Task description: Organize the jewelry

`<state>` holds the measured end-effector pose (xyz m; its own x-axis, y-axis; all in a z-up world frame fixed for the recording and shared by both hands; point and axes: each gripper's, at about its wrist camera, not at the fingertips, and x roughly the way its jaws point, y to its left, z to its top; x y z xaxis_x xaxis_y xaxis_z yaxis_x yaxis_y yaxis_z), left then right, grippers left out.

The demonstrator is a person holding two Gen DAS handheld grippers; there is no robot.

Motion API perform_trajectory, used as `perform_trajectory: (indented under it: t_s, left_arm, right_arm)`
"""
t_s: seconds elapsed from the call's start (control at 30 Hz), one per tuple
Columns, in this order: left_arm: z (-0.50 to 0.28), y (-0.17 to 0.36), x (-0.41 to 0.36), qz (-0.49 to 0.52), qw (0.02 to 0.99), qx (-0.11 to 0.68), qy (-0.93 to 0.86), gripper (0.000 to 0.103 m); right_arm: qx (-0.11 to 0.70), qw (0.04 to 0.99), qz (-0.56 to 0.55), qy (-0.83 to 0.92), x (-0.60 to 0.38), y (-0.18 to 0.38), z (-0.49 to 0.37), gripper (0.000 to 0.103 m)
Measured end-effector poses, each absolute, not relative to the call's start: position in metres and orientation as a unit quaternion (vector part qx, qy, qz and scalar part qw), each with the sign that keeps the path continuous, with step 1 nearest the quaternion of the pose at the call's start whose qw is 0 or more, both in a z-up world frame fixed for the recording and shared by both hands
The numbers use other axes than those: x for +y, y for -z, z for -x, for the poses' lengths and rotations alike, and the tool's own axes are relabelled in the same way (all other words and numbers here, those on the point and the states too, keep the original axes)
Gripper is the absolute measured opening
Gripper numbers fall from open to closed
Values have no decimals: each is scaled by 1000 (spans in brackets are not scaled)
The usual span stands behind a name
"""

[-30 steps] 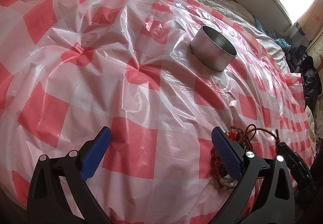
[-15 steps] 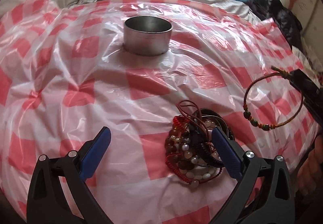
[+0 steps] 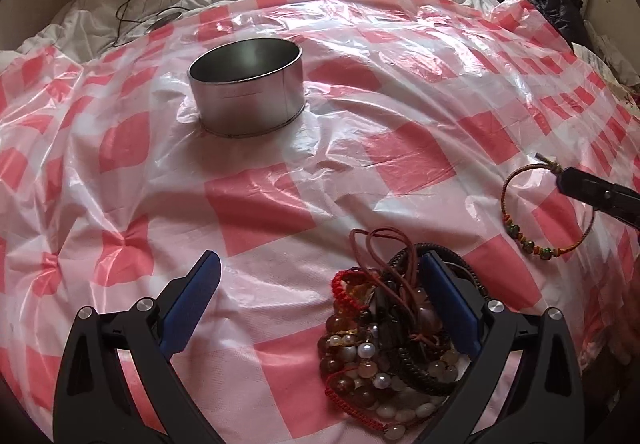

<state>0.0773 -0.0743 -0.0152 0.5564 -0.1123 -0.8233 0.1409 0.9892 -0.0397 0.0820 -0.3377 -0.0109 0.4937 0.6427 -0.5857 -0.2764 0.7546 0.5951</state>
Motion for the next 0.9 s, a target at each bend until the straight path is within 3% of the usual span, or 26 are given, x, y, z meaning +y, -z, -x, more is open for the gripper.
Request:
perform_trajectory:
  t_s: [0.03,0.07,0.1,0.13,0.2,0.3,0.4,0.57,0.63,0.7,0.77,0.9]
  left_arm:
    - [-76,13,-77,-12,885,458,89,93]
    - [-74,11,-80,-11,887,449,103,81]
    - [-74,9,-82,-9,888,445,117,66]
    - [-73,8,-83,-5,888,442,128,59]
    - [-71,7,-80,15,888,433,155,27]
    - [-66,-1,-65,66,893,406,181,3]
    - [-60,-13,-50,107,904,370,186,3]
    - [-48,-33,-30,170,912,311,209,3]
    - [-46,-35,-25,182,912,302,211,3]
    - [-47,-34,-23,187,911,303,208,3]
    - [-48,-32,-22,188,910,307,206,3]
    - [-45,-34,-20,190,911,301,207,3]
  right_arm:
    - [424,839,-218,-261,-341,14,-82,57]
    - [421,844,-217,-250,-345,17,-81,61]
    - [424,843,-214,-253,-346,20,-81,61]
    - [428,842,-208,-253,-346,22,-81,61]
    - [433,848,-186,-241,-344,23,-79,61]
    - [429,866,-121,-228,-333,19,-71,63]
    - [431,872,-50,-228,-313,18,-65,74]
    - [442,871,39,-213,-287,29,-67,76]
    - [443,868,47,-218,-282,30,-66,56]
    - [445,867,40,-222,-282,29,-67,29]
    - [449,862,24,-232,-281,27,-67,14]
    - [448,859,-39,-247,-292,23,-68,11]
